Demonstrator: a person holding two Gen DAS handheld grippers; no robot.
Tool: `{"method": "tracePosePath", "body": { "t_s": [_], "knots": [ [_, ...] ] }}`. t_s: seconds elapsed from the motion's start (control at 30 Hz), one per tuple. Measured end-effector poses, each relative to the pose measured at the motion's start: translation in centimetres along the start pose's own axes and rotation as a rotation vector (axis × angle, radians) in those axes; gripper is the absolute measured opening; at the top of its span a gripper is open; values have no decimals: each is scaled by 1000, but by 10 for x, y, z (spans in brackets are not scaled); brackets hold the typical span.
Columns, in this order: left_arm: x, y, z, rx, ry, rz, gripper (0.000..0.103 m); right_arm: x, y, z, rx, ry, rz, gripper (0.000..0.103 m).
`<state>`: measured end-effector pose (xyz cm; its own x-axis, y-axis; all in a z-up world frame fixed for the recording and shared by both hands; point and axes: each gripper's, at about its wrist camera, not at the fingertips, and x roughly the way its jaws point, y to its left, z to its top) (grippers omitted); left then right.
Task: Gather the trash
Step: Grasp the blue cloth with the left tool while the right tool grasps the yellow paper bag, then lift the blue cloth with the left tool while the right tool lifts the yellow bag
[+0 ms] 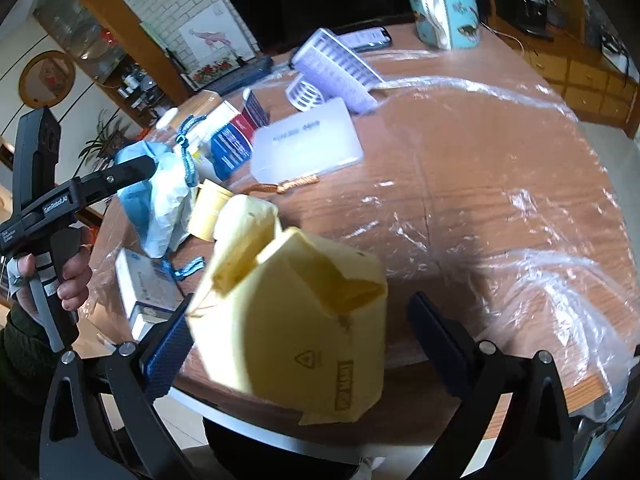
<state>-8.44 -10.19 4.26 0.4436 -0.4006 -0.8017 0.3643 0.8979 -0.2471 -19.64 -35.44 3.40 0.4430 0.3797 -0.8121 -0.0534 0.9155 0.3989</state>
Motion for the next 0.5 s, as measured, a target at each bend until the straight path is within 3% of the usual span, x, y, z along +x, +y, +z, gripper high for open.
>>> {"method": "tracePosePath", "body": {
  "t_s": [0.13,0.2,0.27,0.5],
  "knots": [
    [4,1,-3,12,-4,5,101,-2,1,-1,15,-10,-8,93],
    [4,0,-6,26,-17,18,101,-1,2,-1,5,-16,-20,81],
    [4,0,-7,32,-32,19,98,0,0,-1,20,-17,22,62],
    [-4,0,-8,29,-60,8,74,-3,0,4,31,-37,42,56]
  ]
}}
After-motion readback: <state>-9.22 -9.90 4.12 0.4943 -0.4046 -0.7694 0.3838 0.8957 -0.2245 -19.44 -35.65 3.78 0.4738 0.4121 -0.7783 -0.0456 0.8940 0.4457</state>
